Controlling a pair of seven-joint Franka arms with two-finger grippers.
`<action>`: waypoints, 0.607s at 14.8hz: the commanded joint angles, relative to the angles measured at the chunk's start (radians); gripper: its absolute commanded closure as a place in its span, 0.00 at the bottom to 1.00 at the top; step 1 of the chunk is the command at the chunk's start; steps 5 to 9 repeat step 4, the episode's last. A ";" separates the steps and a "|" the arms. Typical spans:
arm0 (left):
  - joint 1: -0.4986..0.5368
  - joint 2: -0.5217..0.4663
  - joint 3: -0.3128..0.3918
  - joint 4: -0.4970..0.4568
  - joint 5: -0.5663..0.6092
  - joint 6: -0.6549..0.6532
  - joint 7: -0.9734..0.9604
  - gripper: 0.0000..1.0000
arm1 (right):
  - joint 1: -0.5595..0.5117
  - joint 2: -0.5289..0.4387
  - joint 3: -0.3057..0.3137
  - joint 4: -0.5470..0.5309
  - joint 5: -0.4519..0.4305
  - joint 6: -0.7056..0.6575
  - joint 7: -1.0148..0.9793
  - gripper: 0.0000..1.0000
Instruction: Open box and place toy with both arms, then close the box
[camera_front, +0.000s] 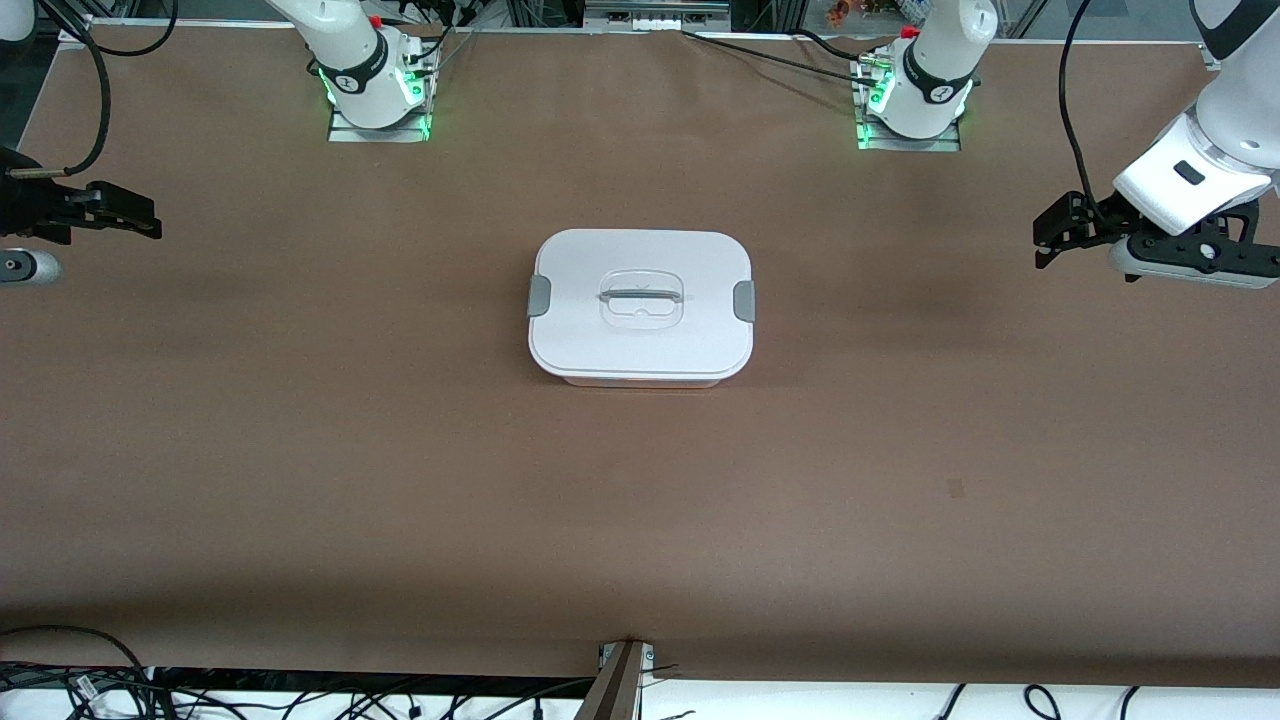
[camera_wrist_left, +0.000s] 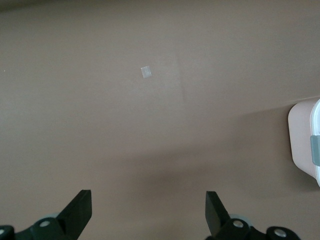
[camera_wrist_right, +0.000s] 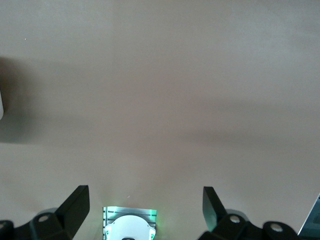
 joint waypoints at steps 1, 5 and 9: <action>-0.020 0.012 0.017 0.016 -0.005 -0.005 -0.013 0.00 | 0.001 0.011 -0.005 0.026 0.015 -0.006 -0.012 0.00; -0.020 0.012 0.015 0.016 -0.005 -0.011 -0.009 0.00 | 0.001 0.011 -0.005 0.025 0.017 -0.006 -0.012 0.00; -0.020 0.012 0.015 0.016 -0.005 -0.011 -0.009 0.00 | 0.001 0.011 -0.005 0.025 0.017 -0.006 -0.012 0.00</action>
